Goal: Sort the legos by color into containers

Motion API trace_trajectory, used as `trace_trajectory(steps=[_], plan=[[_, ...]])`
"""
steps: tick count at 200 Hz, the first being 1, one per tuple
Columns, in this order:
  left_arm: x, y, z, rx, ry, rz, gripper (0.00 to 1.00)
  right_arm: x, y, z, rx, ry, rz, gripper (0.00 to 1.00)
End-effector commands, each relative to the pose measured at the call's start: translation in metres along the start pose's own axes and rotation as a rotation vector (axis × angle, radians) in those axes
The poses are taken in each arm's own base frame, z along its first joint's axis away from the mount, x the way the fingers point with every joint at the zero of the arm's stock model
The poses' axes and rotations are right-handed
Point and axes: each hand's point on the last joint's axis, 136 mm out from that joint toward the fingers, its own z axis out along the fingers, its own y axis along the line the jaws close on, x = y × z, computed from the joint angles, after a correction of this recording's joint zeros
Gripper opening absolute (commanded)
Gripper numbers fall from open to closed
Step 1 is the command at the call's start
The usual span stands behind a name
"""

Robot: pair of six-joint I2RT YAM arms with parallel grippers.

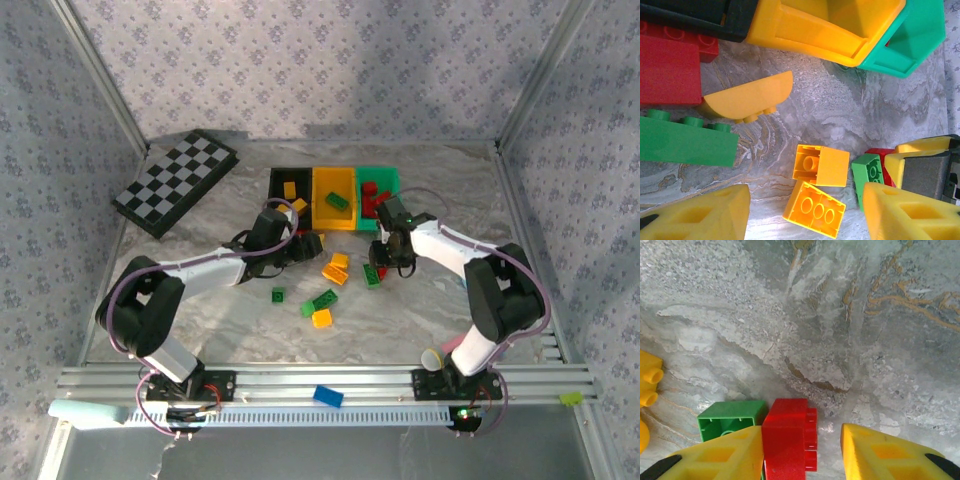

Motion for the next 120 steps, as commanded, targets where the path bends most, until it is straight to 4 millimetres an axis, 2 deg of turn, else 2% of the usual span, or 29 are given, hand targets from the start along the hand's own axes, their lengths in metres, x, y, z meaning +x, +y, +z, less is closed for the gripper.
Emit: trace_trajectory(steps=[1, 32, 71, 104, 120], plan=[[-0.007, -0.005, 0.002, -0.008, -0.006, 0.027, 0.61, 0.009, 0.001, -0.003, -0.022, 0.019, -0.003, 0.45], [-0.008, -0.006, 0.001, -0.010, -0.008, 0.032, 0.61, 0.010, 0.004, 0.001, -0.034, 0.025, -0.004, 0.43], [-0.009, -0.005, 0.000, -0.015, -0.011, 0.034, 0.61, 0.007, 0.004, -0.001, -0.037, 0.017, -0.009, 0.28], [-0.009, -0.005, 0.000, -0.018, -0.010, 0.032, 0.61, -0.001, 0.007, -0.013, -0.049, -0.009, -0.015, 0.25], [-0.009, -0.006, 0.001, -0.016, -0.009, 0.036, 0.61, -0.015, 0.007, -0.028, -0.050, -0.062, -0.016, 0.26]])
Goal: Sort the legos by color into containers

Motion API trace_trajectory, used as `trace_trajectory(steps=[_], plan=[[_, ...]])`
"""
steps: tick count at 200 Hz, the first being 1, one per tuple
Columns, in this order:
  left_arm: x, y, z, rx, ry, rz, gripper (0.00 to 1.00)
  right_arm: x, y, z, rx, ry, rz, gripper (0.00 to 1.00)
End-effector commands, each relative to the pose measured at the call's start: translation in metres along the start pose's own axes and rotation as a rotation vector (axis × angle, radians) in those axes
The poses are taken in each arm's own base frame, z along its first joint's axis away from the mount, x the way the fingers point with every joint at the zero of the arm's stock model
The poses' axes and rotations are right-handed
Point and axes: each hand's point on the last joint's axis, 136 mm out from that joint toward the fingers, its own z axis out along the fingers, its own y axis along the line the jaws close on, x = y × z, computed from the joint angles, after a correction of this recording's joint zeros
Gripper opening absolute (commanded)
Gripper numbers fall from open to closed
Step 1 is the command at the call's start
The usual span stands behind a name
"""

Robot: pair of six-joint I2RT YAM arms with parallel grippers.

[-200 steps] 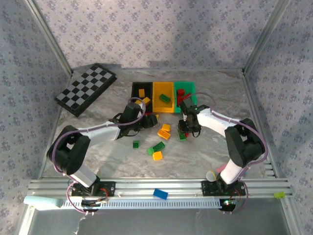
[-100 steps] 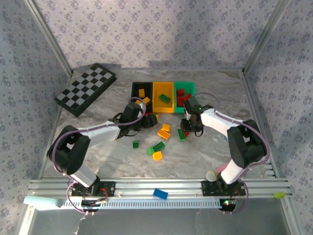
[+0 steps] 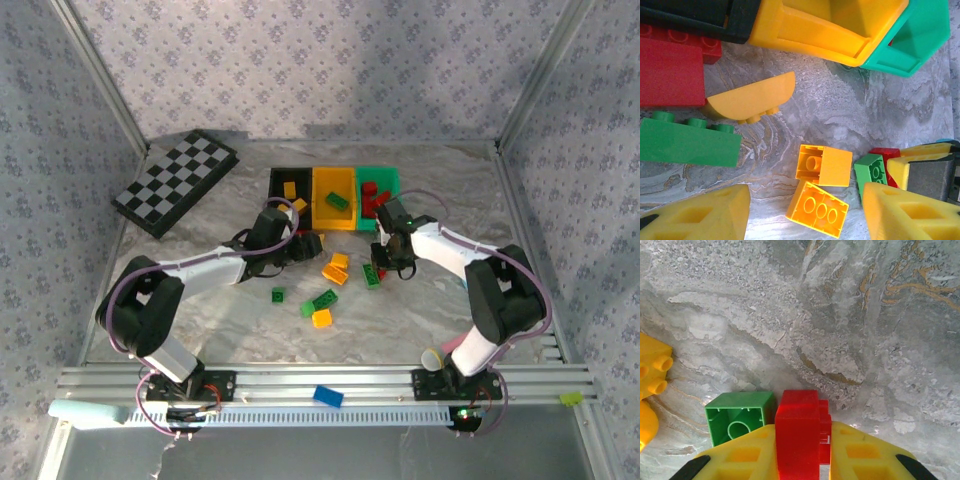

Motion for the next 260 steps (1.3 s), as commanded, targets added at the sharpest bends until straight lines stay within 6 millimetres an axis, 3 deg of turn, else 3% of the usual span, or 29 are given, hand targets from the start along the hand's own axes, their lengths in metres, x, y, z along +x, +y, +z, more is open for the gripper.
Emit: trace_trajectory(steps=[1, 36, 41, 74, 102, 136, 164, 193, 222, 236, 260], plan=[[-0.008, -0.008, 0.001, 0.002, -0.012, 0.030, 0.61, -0.020, 0.003, -0.027, -0.015, -0.072, -0.010, 0.25], [-0.007, -0.010, 0.002, 0.005, -0.006, 0.036, 0.61, -0.083, -0.008, -0.059, -0.015, -0.234, 0.020, 0.26], [-0.007, -0.011, 0.002, 0.005, -0.004, 0.038, 0.61, -0.103, -0.008, -0.069, -0.016, -0.284, 0.025, 0.26], [-0.003, -0.014, 0.004, 0.001, 0.013, 0.045, 0.61, -0.162, -0.021, -0.072, -0.016, -0.367, 0.063, 0.27], [-0.001, -0.012, 0.005, -0.009, 0.019, 0.044, 0.61, -0.189, -0.024, -0.057, -0.025, -0.364, 0.067, 0.27], [-0.001, -0.011, 0.007, -0.016, 0.024, 0.046, 0.61, -0.197, -0.028, -0.039, -0.009, -0.338, 0.057, 0.35], [-0.002, -0.012, 0.008, -0.023, 0.030, 0.058, 0.61, -0.186, -0.026, -0.045, -0.009, -0.332, 0.045, 0.52], [-0.004, -0.014, 0.011, -0.022, 0.033, 0.064, 0.61, -0.152, -0.014, -0.061, -0.002, -0.308, 0.007, 0.53], [-0.006, -0.009, 0.011, -0.042, 0.021, 0.068, 0.61, -0.084, 0.007, -0.065, -0.011, -0.216, -0.052, 0.53], [-0.008, -0.004, 0.010, -0.055, 0.011, 0.063, 0.61, -0.040, 0.010, -0.055, 0.010, -0.131, -0.074, 0.53], [-0.012, 0.001, 0.010, -0.066, -0.003, 0.053, 0.61, 0.007, 0.016, -0.045, 0.016, -0.057, -0.079, 0.54]])
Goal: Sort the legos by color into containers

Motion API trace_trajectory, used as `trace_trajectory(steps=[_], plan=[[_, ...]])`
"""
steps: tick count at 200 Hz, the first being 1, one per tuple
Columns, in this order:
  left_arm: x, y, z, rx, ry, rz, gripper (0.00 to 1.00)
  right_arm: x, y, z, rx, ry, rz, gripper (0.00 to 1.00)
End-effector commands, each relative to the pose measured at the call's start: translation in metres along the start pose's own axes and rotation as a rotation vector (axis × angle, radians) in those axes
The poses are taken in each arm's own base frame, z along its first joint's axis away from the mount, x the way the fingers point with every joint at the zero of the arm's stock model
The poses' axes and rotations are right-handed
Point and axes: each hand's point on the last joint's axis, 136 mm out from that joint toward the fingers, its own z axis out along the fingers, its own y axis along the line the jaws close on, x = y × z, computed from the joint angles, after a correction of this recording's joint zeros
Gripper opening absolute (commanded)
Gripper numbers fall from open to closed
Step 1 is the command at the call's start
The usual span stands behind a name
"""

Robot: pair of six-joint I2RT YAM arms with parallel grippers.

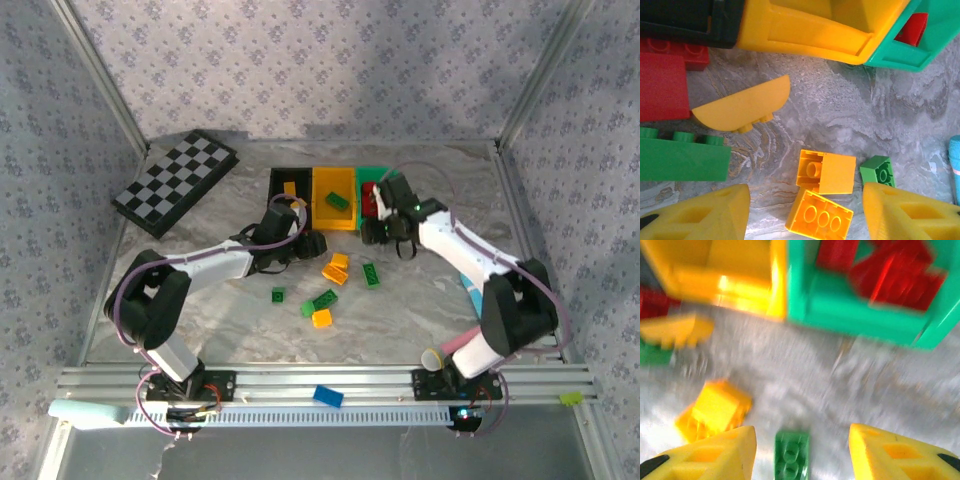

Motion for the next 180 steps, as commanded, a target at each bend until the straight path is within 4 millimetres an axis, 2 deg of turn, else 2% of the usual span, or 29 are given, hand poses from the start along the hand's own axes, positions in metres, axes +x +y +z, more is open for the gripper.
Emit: trace_trajectory(steps=[1, 27, 62, 67, 105, 126, 180], plan=[[-0.008, 0.006, 0.000, -0.026, -0.023, 0.006, 0.61, 0.059, -0.005, 0.005, 0.053, 0.145, 0.018, 0.54], [-0.011, 0.009, -0.001, -0.030, -0.031, -0.005, 0.61, 0.085, -0.005, 0.019, 0.065, 0.197, 0.022, 0.54], [-0.012, 0.017, -0.007, -0.059, -0.045, -0.014, 0.61, 0.093, 0.000, 0.035, 0.056, 0.234, 0.015, 0.55], [-0.012, 0.018, -0.009, -0.062, -0.050, -0.015, 0.61, 0.087, 0.004, 0.038, 0.044, 0.215, 0.014, 0.54], [-0.013, 0.031, -0.020, -0.098, -0.081, -0.034, 0.61, 0.079, 0.015, 0.048, 0.025, 0.216, -0.004, 0.54], [-0.012, 0.041, -0.027, -0.126, -0.098, -0.040, 0.61, 0.081, 0.015, 0.057, 0.033, 0.230, -0.009, 0.54], [-0.007, 0.061, -0.040, -0.185, -0.117, -0.054, 0.61, 0.078, 0.012, 0.068, 0.050, 0.242, -0.029, 0.34]])
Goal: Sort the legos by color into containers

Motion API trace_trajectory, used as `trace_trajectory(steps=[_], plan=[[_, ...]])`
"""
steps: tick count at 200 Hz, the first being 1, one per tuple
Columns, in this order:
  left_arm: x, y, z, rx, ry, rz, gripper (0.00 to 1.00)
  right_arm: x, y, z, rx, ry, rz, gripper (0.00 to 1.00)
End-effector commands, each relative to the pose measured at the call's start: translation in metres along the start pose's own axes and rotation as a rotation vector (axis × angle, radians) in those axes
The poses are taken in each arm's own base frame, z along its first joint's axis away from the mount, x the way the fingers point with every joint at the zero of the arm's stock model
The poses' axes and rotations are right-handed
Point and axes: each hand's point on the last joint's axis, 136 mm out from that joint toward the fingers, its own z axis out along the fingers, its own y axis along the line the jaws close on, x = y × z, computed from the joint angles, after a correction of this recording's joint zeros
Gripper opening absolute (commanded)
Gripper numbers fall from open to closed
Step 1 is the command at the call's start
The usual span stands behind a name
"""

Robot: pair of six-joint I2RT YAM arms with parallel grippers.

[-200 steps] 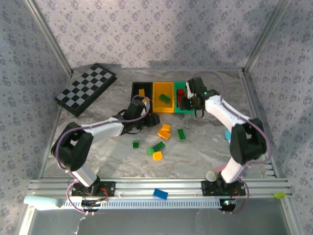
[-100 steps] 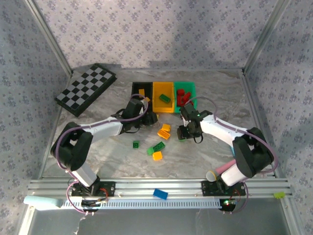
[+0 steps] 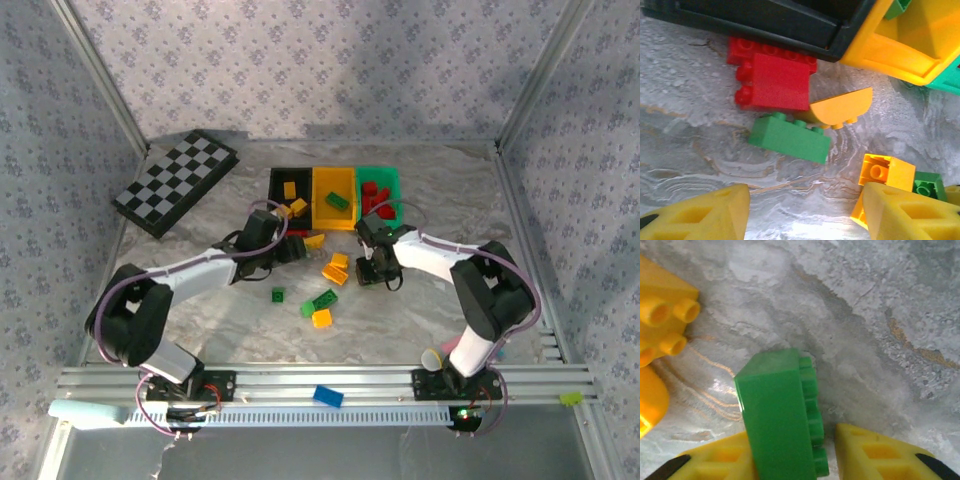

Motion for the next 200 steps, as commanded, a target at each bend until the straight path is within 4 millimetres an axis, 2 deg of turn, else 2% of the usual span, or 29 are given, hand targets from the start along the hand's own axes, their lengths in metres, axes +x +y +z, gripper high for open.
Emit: trace_trajectory(steps=[1, 23, 37, 57, 61, 81, 109, 131, 141, 147, 156, 177, 200], plan=[[-0.003, 0.009, -0.008, -0.035, -0.023, -0.002, 0.61, -0.012, 0.003, -0.002, -0.001, -0.019, -0.006, 0.33], [-0.003, 0.011, -0.009, -0.039, -0.023, -0.004, 0.61, -0.024, 0.005, -0.014, -0.007, -0.056, -0.017, 0.26], [-0.004, 0.010, -0.010, -0.038, -0.028, -0.003, 0.61, -0.042, 0.007, -0.029, -0.017, -0.108, -0.021, 0.26], [-0.005, 0.010, -0.008, -0.040, -0.027, -0.002, 0.62, -0.075, 0.011, -0.047, -0.045, -0.178, -0.021, 0.26], [-0.005, 0.009, -0.007, -0.037, -0.025, -0.001, 0.61, -0.091, 0.015, -0.057, -0.059, -0.215, -0.025, 0.26], [-0.002, 0.008, -0.003, -0.031, -0.007, -0.008, 0.62, -0.132, 0.018, -0.069, -0.068, -0.283, -0.027, 0.26], [0.000, 0.007, -0.001, -0.030, 0.007, -0.004, 0.62, -0.185, 0.015, -0.066, -0.087, -0.331, -0.002, 0.27], [-0.001, 0.008, -0.002, -0.045, 0.010, 0.002, 0.62, -0.212, 0.012, -0.056, -0.100, -0.332, 0.010, 0.31], [-0.002, 0.008, -0.004, -0.047, 0.005, 0.002, 0.62, -0.220, 0.013, -0.055, -0.104, -0.337, 0.004, 0.36], [-0.003, 0.008, -0.005, -0.047, 0.003, 0.000, 0.62, -0.224, 0.015, -0.055, -0.107, -0.338, -0.004, 0.45], [-0.004, 0.008, -0.007, -0.049, 0.001, 0.002, 0.62, -0.229, 0.017, -0.059, -0.109, -0.353, -0.016, 0.51], [-0.005, 0.000, -0.008, -0.023, 0.004, 0.020, 0.62, -0.224, 0.021, -0.067, -0.114, -0.360, -0.034, 0.54], [0.002, -0.013, -0.002, 0.006, 0.036, 0.078, 0.62, -0.197, 0.031, -0.076, -0.143, -0.335, -0.071, 0.53]])
